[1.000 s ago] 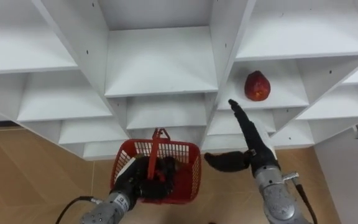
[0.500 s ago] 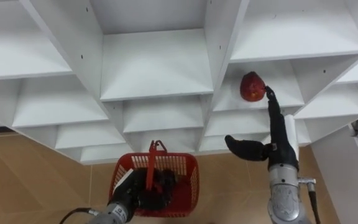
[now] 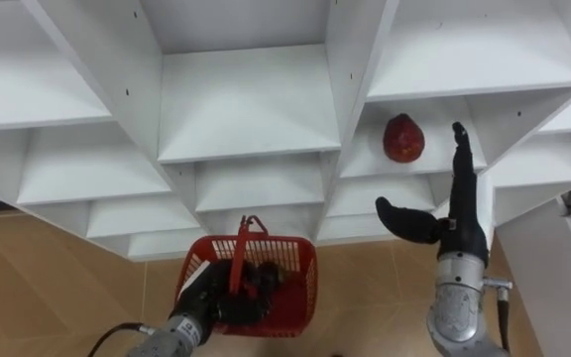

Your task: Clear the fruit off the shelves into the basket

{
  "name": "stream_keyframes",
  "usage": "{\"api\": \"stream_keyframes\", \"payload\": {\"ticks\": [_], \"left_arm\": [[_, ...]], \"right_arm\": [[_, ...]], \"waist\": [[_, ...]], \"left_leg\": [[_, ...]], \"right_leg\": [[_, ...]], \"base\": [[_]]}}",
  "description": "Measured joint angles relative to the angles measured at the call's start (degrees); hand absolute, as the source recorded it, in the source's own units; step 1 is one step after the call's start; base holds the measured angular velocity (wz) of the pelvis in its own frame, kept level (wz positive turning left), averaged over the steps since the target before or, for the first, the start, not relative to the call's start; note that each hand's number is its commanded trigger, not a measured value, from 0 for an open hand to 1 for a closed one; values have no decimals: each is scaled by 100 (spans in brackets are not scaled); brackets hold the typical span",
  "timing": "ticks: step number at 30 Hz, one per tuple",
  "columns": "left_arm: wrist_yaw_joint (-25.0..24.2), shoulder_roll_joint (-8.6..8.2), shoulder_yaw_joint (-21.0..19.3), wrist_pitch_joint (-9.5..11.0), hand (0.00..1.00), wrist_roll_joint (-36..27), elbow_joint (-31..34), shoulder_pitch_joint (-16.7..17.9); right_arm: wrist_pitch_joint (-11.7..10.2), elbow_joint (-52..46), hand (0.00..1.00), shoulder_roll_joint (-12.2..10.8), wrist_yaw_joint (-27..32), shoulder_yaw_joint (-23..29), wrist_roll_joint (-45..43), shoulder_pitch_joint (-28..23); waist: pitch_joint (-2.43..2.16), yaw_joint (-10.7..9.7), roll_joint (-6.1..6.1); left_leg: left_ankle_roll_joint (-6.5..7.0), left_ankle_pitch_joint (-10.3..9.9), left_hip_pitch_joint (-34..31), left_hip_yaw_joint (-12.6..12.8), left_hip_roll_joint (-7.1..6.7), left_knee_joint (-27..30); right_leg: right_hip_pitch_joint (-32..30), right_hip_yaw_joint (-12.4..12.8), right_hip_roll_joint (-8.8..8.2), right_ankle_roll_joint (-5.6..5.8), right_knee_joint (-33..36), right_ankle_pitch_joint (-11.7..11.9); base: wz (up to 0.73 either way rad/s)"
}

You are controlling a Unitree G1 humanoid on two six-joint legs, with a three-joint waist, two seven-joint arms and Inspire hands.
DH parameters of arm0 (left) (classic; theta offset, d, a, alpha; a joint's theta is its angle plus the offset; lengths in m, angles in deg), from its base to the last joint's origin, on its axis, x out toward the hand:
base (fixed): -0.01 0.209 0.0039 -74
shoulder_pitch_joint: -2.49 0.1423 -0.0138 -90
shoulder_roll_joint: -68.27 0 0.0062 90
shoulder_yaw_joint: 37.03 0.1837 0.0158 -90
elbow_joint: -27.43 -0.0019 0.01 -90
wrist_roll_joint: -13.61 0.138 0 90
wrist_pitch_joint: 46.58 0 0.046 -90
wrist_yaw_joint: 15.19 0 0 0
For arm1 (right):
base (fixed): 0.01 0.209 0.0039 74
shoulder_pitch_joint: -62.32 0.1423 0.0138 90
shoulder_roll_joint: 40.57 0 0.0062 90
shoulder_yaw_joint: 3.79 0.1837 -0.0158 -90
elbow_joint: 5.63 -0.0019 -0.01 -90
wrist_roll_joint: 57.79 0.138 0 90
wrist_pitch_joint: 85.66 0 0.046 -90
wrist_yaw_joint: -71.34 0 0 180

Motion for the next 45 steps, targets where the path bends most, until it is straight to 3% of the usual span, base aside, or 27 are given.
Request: {"api": "stream_keyframes", "payload": {"ticks": [4, 10, 17, 21, 26, 30, 38, 45], "left_arm": [[11, 6, -65, 0, 100, 4, 0, -31], [37, 109, -70, 0, 100, 6, 0, -46], [120, 155, -65, 1, 100, 3, -305, -299], [122, 182, -53, -9, 100, 7, -336, -301], [66, 205, -53, -211, 100, 4, -335, -300], [13, 208, -60, -215, 100, -1, -334, -307], [-5, 225, -94, -214, 100, 7, -468, -439], [-38, 232, -124, -215, 100, 5, -503, -467]], "right_arm": [[0, 13, 0, 53, 67, -1, -17, 14], [0, 240, 0, 369, 77, 35, -8, 283], [2, 514, 0, 411, -9, 172, 111, 807], [21, 657, 0, 516, -42, 172, 144, 903], [133, 665, 0, 571, -283, 172, 254, 903], [147, 725, 0, 582, -422, 174, 252, 939], [158, 1414, 0, 587, -719, 308, 380, 1500], [158, 1543, 0, 591, -790, 392, 540, 1606]], "waist": [[23, 11, -15], [86, 17, -98], [136, 71, -202], [130, 142, -225], [123, 161, -238], [122, 164, -249], [122, 192, -252], [122, 219, -251]], "left_leg": [[0, 0, -25, -18, 0, 2], [0, 0, -54, -23, 0, 6], [0, 1, -57, -9, 1, 5], [0, 0, -58, -12, 1, 5], [0, 1, -96, -51, 3, 32], [0, 1, -154, -94, 2, 87], [0, 1, -179, -132, 3, 172], [1, 1, -212, -157, 4, 214]], "right_leg": [[-3, -33, -3, 0, -10, 0], [-26, -39, -6, 0, -13, 0], [-49, -30, -5, 0, 6, 0], [-48, -42, -8, 0, 6, 0], [-48, -118, -21, -1, 7, 0], [-61, -152, -24, -4, 11, 2], [-62, -177, -33, -7, 80, 2], [-70, -177, -30, -12, 86, 6]], "base": [[4], [1], [0], [0], [5], [6], [1], [0]]}}
